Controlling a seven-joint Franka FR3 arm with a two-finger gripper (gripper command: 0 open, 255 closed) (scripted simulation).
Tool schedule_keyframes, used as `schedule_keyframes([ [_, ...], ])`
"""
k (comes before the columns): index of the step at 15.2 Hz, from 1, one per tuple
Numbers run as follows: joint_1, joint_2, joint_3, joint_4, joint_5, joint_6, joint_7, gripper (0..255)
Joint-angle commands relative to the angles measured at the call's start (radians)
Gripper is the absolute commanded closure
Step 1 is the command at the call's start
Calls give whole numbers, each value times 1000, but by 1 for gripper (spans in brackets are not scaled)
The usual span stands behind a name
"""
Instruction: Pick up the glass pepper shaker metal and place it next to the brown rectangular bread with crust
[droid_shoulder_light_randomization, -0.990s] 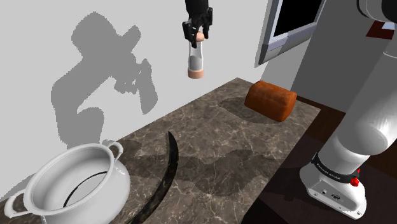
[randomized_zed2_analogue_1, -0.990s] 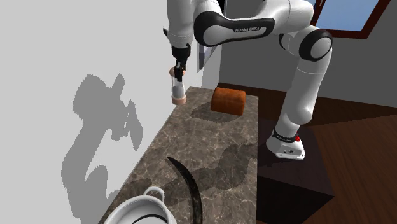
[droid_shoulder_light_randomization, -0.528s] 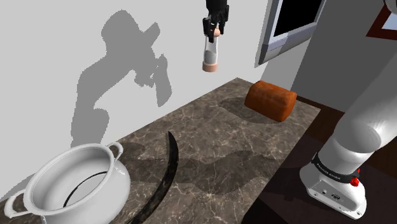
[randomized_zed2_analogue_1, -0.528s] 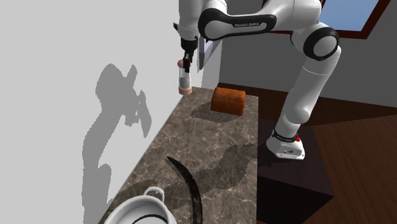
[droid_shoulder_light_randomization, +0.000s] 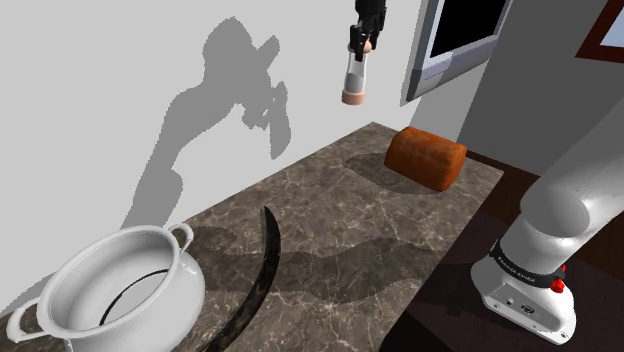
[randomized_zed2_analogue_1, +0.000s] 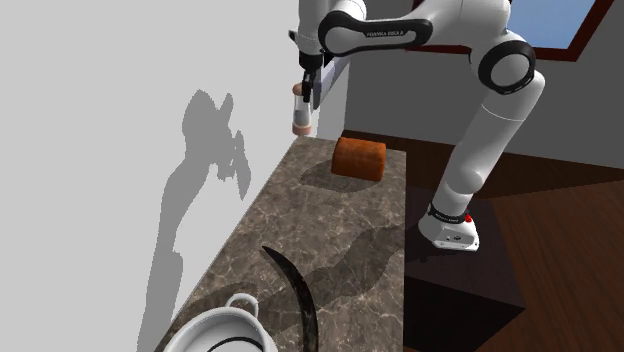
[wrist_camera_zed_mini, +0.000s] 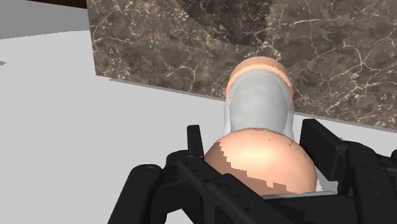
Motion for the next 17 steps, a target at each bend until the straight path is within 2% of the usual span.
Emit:
schedule_keyframes([
  [1,-20,-2,-27,-3,5,14,-48,255],
  [6,-72,9,-95,2,17,46,-165,255],
  [17,-74,-10,-98,-166,11,194,-137,255],
])
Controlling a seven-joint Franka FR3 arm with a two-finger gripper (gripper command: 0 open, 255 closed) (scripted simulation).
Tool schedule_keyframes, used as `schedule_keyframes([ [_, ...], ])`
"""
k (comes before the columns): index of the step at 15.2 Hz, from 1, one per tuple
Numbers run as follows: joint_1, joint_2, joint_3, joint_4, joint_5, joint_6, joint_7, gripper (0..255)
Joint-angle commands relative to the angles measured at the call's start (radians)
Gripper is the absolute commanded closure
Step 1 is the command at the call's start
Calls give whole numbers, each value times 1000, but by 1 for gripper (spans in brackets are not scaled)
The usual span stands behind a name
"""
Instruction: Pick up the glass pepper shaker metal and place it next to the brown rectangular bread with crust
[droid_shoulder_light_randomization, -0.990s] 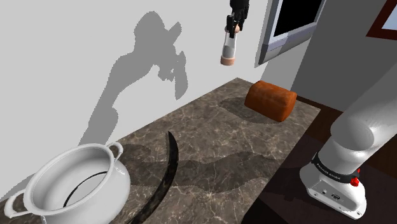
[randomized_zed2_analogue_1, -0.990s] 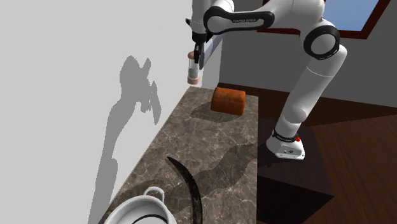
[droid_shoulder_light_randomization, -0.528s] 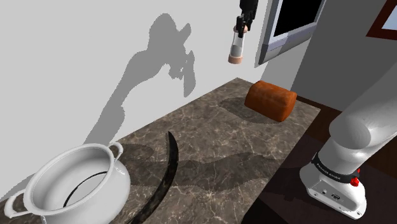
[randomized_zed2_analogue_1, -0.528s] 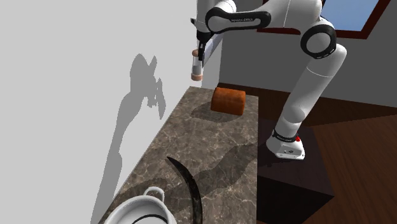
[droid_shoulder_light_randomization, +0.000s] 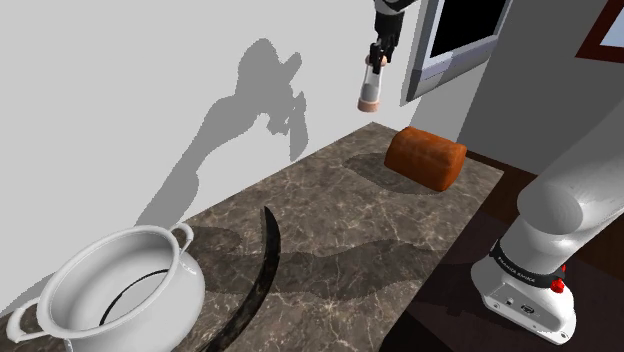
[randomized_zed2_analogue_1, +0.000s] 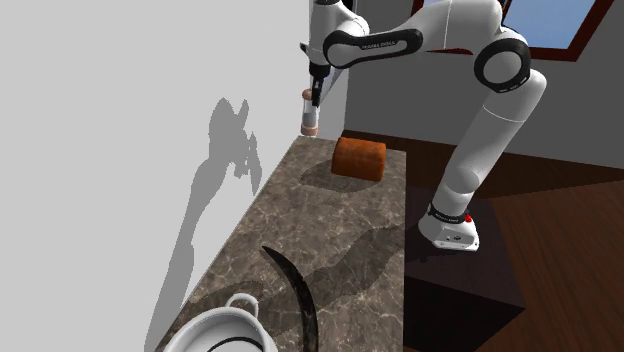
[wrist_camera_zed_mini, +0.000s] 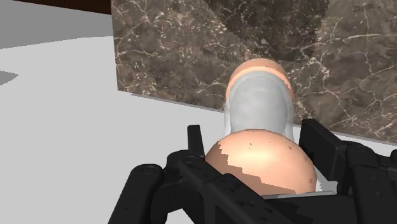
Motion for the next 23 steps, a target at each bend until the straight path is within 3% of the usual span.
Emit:
schedule_keyframes([
  [1,0,2,0,-23,-3,26,6,255],
  [23,-7,50,-1,-265,-52,307,83,255],
])
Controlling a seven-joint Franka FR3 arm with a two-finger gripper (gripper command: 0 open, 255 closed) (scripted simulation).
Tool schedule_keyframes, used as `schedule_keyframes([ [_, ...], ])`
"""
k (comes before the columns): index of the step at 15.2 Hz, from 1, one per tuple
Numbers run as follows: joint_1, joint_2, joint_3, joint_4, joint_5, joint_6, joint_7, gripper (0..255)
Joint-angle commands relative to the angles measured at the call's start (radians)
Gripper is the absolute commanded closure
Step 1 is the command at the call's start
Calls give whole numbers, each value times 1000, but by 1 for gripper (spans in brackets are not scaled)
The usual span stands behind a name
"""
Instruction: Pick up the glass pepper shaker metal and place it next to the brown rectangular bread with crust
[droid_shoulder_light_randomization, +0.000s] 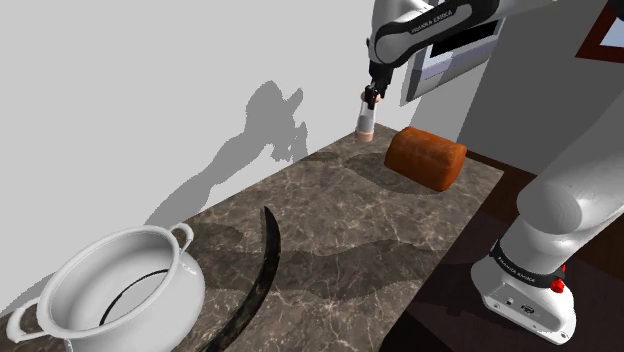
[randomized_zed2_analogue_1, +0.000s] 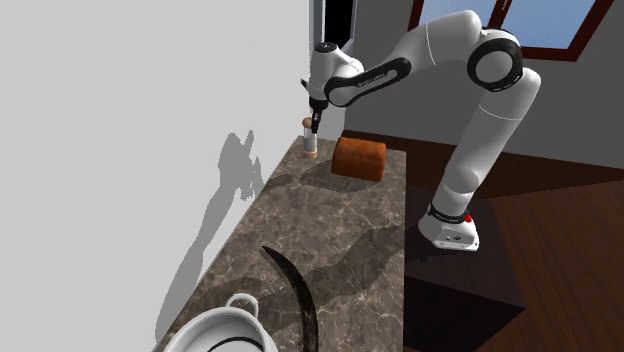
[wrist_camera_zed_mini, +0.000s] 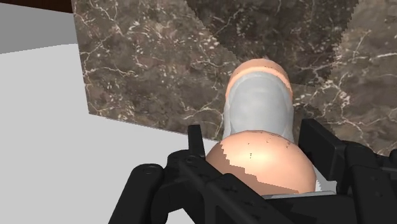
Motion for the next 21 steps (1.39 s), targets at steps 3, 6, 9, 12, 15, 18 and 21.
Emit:
schedule_keyframes([
  [3,-2,18,0,-35,-15,52,19,255],
  [6,-3,35,0,-58,-28,89,34,255],
  [9,-5,53,-1,-78,-43,126,50,255],
  [12,-6,73,-2,-97,-60,162,68,255],
  [15,-6,85,-2,-106,-70,182,78,255],
  [18,-6,85,-2,-106,-70,182,78,255],
  [21,-6,85,-2,-106,-70,182,78,255],
])
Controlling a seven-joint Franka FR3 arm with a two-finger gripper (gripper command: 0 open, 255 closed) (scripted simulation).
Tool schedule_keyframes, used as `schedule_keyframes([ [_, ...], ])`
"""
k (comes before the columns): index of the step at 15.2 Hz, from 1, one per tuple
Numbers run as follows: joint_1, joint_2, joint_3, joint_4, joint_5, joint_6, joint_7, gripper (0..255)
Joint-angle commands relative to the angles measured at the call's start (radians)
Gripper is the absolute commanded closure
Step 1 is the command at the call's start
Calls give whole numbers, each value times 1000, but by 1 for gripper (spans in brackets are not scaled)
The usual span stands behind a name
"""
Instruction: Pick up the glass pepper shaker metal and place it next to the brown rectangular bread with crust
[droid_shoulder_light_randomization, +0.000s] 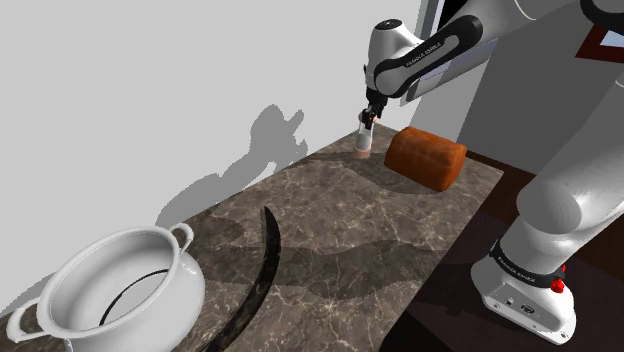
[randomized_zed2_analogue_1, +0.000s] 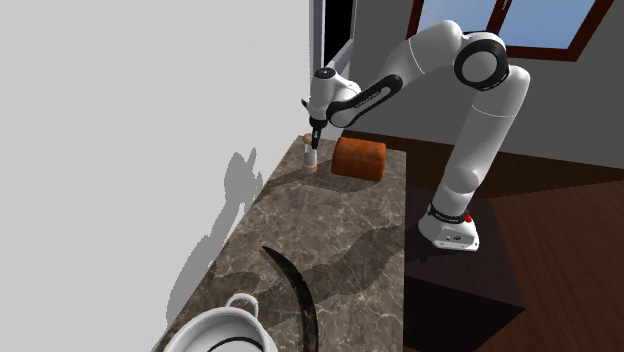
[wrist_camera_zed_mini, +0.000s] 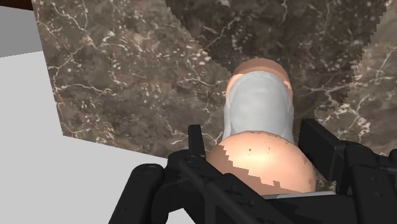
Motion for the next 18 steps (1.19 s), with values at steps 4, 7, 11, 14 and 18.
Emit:
schedule_keyframes([
  [4,0,0,0,0,0,0,0,0],
  [7,3,-25,4,5,14,-29,-9,0],
  [11,14,-88,12,26,49,-111,-32,0],
  [14,14,-88,12,26,49,-111,-32,0],
  [18,14,-88,12,26,49,-111,-32,0],
])
